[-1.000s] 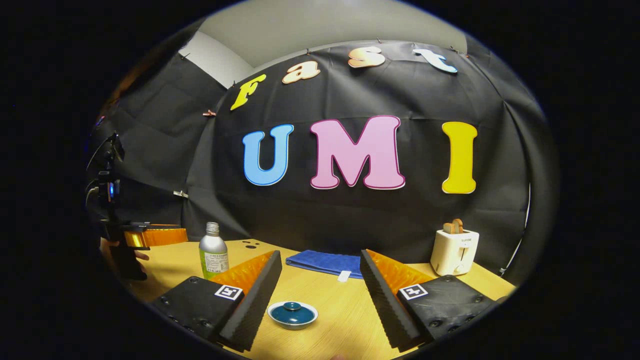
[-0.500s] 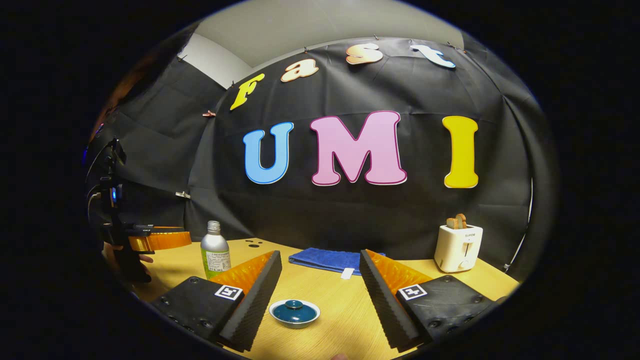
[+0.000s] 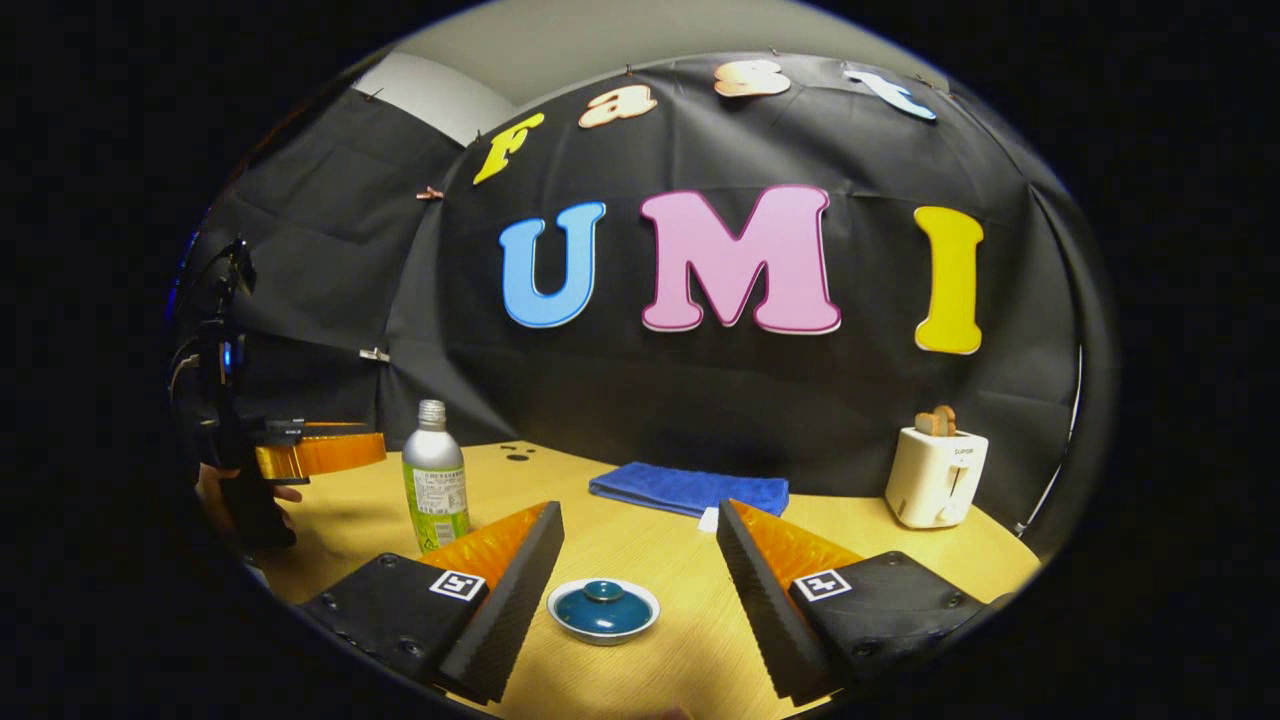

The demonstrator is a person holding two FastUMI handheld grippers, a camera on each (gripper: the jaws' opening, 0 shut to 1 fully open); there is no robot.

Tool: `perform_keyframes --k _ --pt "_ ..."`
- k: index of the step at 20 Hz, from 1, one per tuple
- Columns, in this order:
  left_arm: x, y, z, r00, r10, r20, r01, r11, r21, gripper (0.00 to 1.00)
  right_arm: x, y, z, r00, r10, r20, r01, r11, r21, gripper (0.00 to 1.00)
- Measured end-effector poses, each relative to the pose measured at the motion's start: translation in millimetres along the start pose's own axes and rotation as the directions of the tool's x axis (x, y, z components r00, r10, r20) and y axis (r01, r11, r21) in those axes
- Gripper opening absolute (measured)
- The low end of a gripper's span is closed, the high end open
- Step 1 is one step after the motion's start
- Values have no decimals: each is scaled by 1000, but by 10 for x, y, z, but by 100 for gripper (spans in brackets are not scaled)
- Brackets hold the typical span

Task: Open the teacup lid with one hand, grasp the water bottle and pour water into the teacup with the other hand; after pouring, place the water bottle on the coaster and then close the teacup lid.

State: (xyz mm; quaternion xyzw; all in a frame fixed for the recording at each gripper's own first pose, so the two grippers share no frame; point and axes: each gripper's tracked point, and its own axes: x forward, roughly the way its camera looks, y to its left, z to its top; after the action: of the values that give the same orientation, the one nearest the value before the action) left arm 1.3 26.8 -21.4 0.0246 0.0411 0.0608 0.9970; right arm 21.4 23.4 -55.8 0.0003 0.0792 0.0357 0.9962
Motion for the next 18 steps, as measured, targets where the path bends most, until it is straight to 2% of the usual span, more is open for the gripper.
perform_keyframes --k 3,7,12,16,17,18 --pt "-18 43 -32 999 35 -23 -34 999 24 93 115 119 -239 995 35 -91 -36 999 -12 94" --pt "-18 1 -83 999 18 -45 -17 999 31 93 205 200 -471 983 73 -167 -74 997 0 86" --pt "-26 23 -72 999 18 -38 -16 999 31 93 296 252 -703 966 89 -245 -93 996 -2 84" --pt "-43 17 -32 1000 10 -20 -9 1000 28 93 346 332 -810 951 123 -285 -119 992 31 75" --pt "-45 11 -15 1000 5 -15 -5 1000 27 93 361 334 -861 947 124 -297 -120 992 31 76" --pt "-51 6 -15 1000 0 -12 0 1000 28 93 354 315 -875 945 117 -305 -113 993 30 70"
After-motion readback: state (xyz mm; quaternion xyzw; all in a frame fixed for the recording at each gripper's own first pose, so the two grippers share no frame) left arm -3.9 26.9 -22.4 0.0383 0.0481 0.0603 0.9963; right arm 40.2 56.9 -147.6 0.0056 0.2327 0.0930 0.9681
